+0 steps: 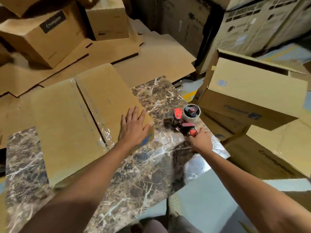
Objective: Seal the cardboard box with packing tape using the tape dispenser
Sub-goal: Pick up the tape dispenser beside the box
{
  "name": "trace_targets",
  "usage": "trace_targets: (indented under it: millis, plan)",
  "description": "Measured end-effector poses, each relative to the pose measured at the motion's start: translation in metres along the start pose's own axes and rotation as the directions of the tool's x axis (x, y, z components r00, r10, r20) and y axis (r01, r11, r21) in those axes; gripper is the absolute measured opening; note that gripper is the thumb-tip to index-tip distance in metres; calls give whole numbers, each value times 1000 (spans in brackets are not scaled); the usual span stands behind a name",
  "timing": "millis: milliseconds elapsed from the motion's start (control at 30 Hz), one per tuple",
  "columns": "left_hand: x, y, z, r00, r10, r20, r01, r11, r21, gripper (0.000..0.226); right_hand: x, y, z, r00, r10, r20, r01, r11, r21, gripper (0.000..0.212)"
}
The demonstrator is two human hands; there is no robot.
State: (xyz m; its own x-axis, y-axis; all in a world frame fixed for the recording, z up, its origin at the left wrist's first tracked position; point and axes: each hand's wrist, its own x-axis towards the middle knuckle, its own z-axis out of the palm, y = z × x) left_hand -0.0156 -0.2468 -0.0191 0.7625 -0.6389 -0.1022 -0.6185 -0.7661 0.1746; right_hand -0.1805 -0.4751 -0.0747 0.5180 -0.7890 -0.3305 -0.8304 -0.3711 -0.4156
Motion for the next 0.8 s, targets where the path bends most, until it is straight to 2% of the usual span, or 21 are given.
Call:
trace_targets:
  millis: [100,200,367,400,433,500,533,567,633,700,800]
  plan:
    - [-1,1,4,1000,-13,-15,14,1000,21,69,12,7,6,997,-20,77,12,994,109,45]
    - [-5,1,5,1000,-8,-9,8,999,35,70,23,10,14,991,19,132,-45,979,198,38]
    - [-20,1,8,999,26,-21,-25,999,39,76,59,12,27,935,86,345,-249,851,463,57]
    - [-22,1,7,999,34,-24,-33,999,26,76,65,12,26,893,79,443,-320,804,501,49]
    - [-23,0,7,999,42,-31,-43,999,-4,76,67,8,24,819,60,570,-429,724,540,36]
    - [-22,-1,4,998,27,-55,-34,992,-124,74,69,0,18,635,-5,773,-606,616,503,20]
    - [-21,-3,3,997,-7,-73,-9,976,-219,72,69,-7,14,588,-28,808,-642,592,487,21]
    - [-22,-5,1,994,-49,-94,16,946,-325,69,68,-14,11,575,-52,816,-649,578,494,24]
    - [-25,-7,-7,977,-152,-148,58,862,-504,56,60,-30,5,608,-95,788,-615,570,544,28]
    - [-28,-10,-18,939,-279,-200,97,775,-625,40,43,-49,-4,701,-138,699,-513,582,630,23]
    - [-30,-21,-40,876,-456,-155,178,607,-774,30,22,-78,-21,828,-275,488,-235,621,748,18]
